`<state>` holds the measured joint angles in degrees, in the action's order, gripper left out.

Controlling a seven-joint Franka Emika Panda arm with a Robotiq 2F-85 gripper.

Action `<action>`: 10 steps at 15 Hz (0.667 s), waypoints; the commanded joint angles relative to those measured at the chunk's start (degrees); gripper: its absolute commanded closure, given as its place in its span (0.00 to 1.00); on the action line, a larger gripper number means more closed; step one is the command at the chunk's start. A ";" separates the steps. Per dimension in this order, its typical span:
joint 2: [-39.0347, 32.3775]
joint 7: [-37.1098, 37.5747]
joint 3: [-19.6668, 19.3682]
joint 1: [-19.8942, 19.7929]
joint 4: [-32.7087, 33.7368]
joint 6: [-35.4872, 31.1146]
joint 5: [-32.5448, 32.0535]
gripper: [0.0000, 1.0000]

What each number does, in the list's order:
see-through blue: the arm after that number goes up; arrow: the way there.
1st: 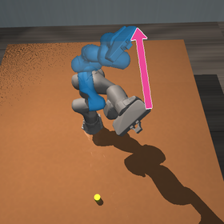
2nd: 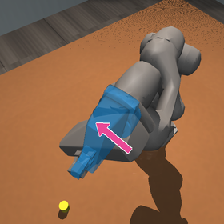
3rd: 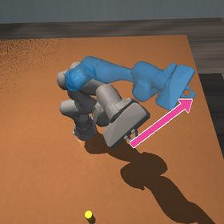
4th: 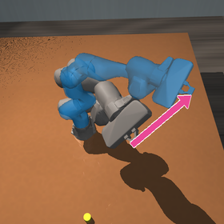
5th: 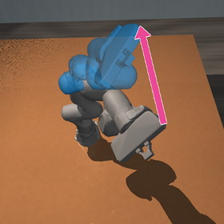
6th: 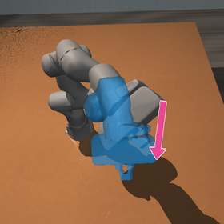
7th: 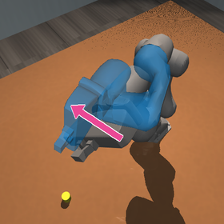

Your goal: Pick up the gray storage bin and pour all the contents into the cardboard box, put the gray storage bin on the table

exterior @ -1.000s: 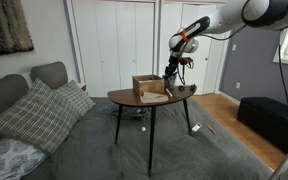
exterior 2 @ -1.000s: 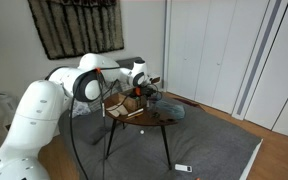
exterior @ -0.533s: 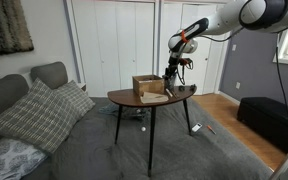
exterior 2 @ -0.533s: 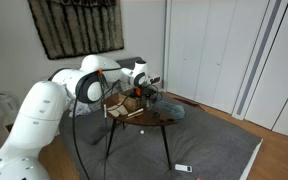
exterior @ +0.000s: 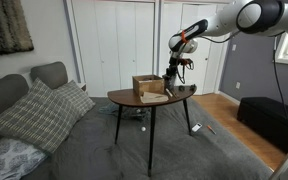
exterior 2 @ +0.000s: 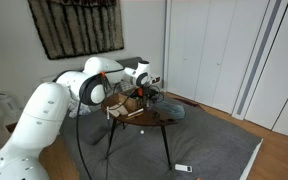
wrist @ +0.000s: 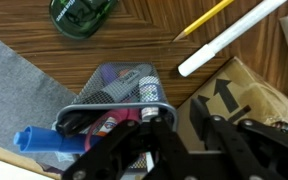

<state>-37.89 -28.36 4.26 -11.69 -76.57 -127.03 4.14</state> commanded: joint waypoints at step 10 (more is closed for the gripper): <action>-3.73 -0.50 0.57 -0.94 5.37 3.38 1.19 0.98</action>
<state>-40.93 -28.39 4.41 -12.40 -72.95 -125.37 4.45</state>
